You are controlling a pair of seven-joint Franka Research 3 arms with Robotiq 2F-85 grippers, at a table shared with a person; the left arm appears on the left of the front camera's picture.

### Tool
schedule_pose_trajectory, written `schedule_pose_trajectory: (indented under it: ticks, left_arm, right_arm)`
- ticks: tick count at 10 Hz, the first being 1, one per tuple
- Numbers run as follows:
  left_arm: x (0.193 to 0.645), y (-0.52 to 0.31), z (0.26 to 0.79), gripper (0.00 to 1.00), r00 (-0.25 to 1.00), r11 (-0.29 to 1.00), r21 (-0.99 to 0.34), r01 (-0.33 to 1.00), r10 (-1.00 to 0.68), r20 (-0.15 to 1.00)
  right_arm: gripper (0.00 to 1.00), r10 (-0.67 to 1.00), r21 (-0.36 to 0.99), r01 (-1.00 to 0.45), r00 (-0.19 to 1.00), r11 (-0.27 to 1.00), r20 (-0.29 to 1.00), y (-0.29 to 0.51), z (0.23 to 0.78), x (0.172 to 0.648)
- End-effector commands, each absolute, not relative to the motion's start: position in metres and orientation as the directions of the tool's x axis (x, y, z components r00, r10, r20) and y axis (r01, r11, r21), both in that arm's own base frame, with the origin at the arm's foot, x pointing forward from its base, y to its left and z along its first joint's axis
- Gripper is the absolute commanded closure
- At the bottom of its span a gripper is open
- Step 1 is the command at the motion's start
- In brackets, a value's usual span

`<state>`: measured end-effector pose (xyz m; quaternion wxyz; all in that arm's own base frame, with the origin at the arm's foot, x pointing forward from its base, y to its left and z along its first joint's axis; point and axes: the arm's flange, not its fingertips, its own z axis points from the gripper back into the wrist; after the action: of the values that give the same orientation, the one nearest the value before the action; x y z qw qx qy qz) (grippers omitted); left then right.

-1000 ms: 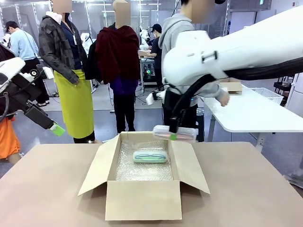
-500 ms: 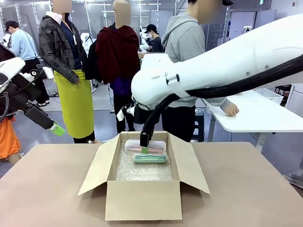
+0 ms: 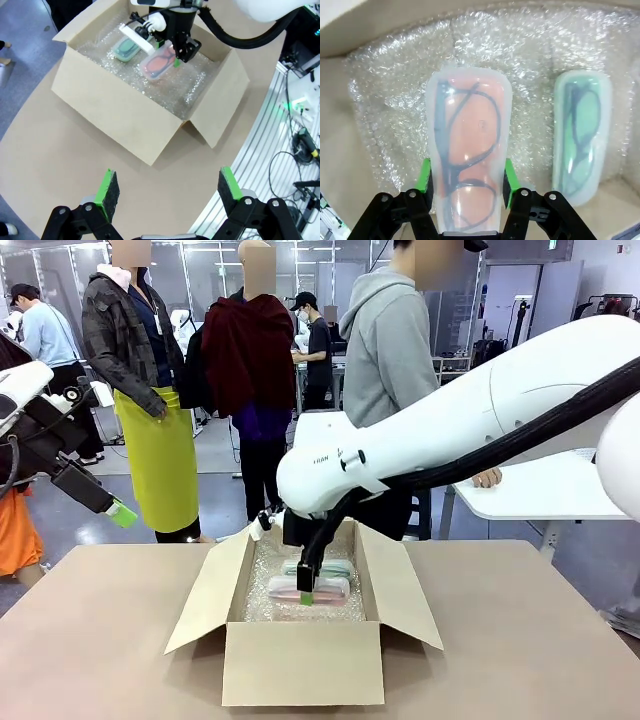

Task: Pack the glasses set securely to prepare it for shipping.
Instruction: Put the Glasses case from the right side of the table into the Package Box.

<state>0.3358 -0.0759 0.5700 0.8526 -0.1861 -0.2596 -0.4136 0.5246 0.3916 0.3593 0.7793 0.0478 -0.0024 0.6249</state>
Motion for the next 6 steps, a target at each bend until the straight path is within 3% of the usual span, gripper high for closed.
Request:
schedule_pose_trajectory:
  ticks: [1, 2, 3, 4, 6]
  left_arm:
    - [0.3354, -0.0734, 0.5713, 0.00, 0.505, 0.565, -0.111, 0.818, -0.611, 0.610]
    - [0.3354, -0.0734, 0.5713, 0.00, 0.505, 0.565, -0.111, 0.818, -0.611, 0.610]
    - [0.3354, -0.0734, 0.5713, 0.00, 0.505, 0.565, -0.111, 0.818, -0.611, 0.610]
    - [0.3354, -0.0734, 0.5713, 0.00, 0.505, 0.565, -0.111, 0.818, -0.611, 0.610]
    - [0.3354, -0.0734, 0.5713, 0.00, 0.505, 0.565, -0.111, 0.818, -0.611, 0.610]
  right_arm:
    - [0.66, 0.974, 0.078, -0.975, 0.213, 0.207, 0.075, 0.3853, 0.3545, 0.5187]
    - [0.66, 0.975, 0.079, -0.975, 0.211, 0.206, 0.071, 0.3844, 0.3524, 0.5186]
    - [0.21, 0.975, 0.087, -0.975, 0.210, 0.204, 0.071, 0.3851, 0.3526, 0.5183]
    - [0.03, 0.976, 0.078, -0.977, 0.206, 0.201, 0.069, 0.3870, 0.3543, 0.5178]
    - [0.00, 0.979, 0.065, -0.980, 0.192, 0.188, 0.063, 0.3913, 0.3564, 0.5131]
